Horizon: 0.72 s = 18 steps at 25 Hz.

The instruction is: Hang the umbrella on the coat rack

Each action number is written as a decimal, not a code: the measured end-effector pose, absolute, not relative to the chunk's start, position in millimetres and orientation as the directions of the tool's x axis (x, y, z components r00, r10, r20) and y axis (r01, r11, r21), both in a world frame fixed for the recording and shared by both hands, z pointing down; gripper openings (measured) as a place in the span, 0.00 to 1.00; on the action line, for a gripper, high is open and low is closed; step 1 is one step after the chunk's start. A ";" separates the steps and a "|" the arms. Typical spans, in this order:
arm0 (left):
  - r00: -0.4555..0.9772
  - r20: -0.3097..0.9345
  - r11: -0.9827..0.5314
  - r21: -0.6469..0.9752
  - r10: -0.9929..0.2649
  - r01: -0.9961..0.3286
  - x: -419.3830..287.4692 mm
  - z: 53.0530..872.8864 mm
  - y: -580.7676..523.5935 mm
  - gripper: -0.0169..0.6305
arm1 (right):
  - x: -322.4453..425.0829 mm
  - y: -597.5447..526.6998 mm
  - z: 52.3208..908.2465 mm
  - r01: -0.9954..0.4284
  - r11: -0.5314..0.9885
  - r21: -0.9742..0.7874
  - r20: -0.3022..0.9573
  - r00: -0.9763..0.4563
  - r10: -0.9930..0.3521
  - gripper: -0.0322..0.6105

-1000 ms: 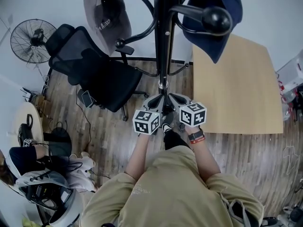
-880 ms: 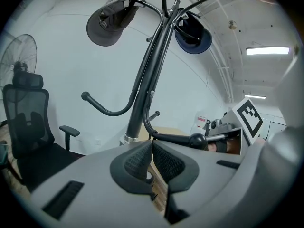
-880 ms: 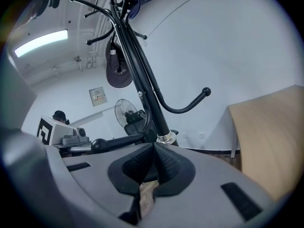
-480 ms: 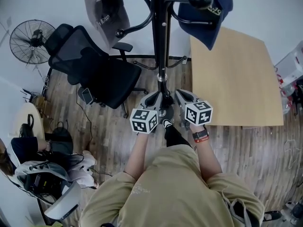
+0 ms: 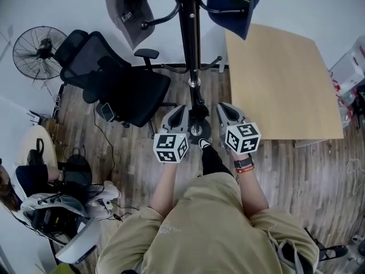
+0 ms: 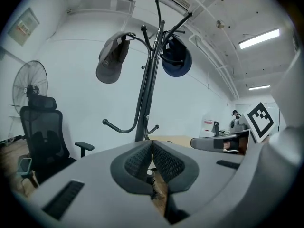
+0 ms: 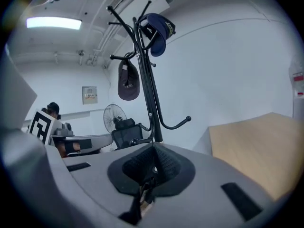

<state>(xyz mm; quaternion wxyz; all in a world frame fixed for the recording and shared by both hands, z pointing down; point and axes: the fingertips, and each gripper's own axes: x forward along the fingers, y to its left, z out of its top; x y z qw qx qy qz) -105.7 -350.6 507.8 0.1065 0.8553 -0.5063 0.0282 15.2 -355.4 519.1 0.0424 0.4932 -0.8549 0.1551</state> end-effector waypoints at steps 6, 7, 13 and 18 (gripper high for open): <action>0.428 0.118 -0.416 0.117 -0.896 -0.902 -122.4 496.6 -329.2 0.06 | 21.8 -329.6 504.6 -0.903 0.394 -0.171 0.162 -0.420 -0.893 0.07; 0.424 0.115 -0.412 0.115 -0.898 -0.904 -124.3 496.0 -326.2 0.06 | 22.1 -326.0 503.1 -0.907 0.387 -0.165 0.155 -0.412 -0.898 0.07; 0.413 0.118 -0.400 0.115 -0.903 -0.909 -134.3 497.7 -314.5 0.06 | 16.1 -315.6 501.6 -0.911 0.380 -0.161 0.154 -0.403 -0.902 0.07; 0.418 0.129 -0.403 0.125 -0.899 -0.907 -139.7 502.6 -310.3 0.06 | 9.6 -312.8 502.2 -0.912 0.379 -0.157 0.161 -0.402 -0.901 0.07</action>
